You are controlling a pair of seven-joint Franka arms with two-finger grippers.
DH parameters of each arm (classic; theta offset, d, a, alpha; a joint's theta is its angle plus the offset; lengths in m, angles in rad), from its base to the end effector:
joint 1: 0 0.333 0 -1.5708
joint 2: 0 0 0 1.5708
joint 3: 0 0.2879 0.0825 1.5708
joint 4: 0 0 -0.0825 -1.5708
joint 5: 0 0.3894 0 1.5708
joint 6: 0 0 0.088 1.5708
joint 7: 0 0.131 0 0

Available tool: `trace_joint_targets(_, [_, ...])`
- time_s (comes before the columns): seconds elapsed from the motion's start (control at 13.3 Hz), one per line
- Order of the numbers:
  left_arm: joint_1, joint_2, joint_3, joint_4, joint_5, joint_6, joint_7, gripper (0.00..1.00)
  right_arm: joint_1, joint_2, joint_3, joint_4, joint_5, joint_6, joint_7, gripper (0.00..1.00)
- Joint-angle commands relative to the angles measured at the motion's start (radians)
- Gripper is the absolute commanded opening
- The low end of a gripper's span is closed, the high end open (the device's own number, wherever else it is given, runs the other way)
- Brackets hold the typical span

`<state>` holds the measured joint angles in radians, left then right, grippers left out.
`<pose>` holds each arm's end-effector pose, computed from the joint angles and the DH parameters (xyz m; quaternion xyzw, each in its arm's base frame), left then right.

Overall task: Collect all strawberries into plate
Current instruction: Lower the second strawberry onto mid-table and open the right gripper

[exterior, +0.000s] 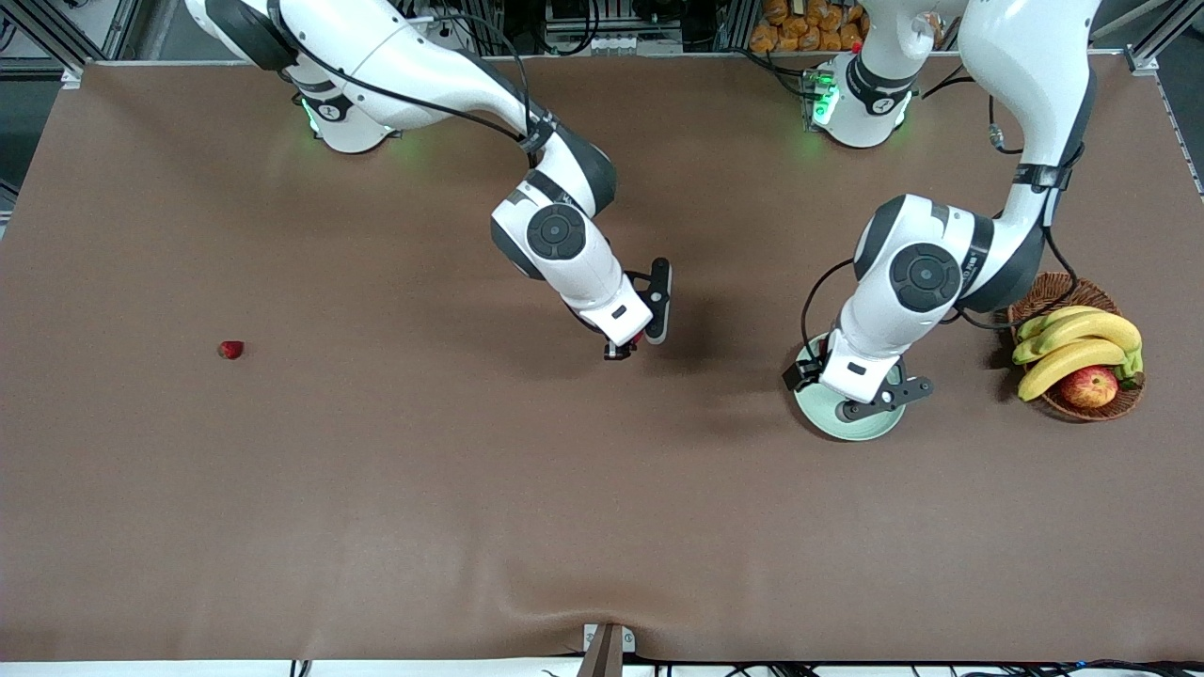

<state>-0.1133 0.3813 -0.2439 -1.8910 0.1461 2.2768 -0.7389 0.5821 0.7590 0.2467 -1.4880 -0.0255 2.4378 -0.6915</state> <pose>0.5881 -0.2089 0.2571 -0.9883 -0.1521 -0.0138 0.0046 0.5107 0.5173 0.2067 -0.7409 -0.6594 -0.1005 0.0783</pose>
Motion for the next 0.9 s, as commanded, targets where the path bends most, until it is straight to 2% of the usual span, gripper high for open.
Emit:
trace_joint_targets(0.0, [-0.011,0.017,-0.008,0.027,0.006,-0.020,-0.022,1.00,0.010,0.028,-0.023,-0.001,-0.066,0.070,0.024,0.14])
trace_joint_targets(0.15, [-0.029,0.027,-0.008,0.029,0.004,-0.020,-0.025,1.00,0.012,0.048,-0.030,0.002,-0.071,0.087,0.024,0.37])
trace_joint_targets(0.3, [-0.029,0.028,-0.008,0.029,0.006,-0.020,-0.031,1.00,0.012,0.058,-0.038,0.005,-0.073,0.095,0.024,1.00])
trace_joint_targets(0.53, [-0.032,0.028,-0.008,0.036,0.007,-0.020,-0.030,1.00,0.012,0.060,-0.067,0.012,-0.071,0.098,0.033,1.00])
trace_joint_targets(0.83, [-0.092,0.059,-0.008,0.061,0.006,-0.020,-0.069,1.00,-0.005,0.045,-0.116,0.018,-0.070,0.084,0.082,1.00])
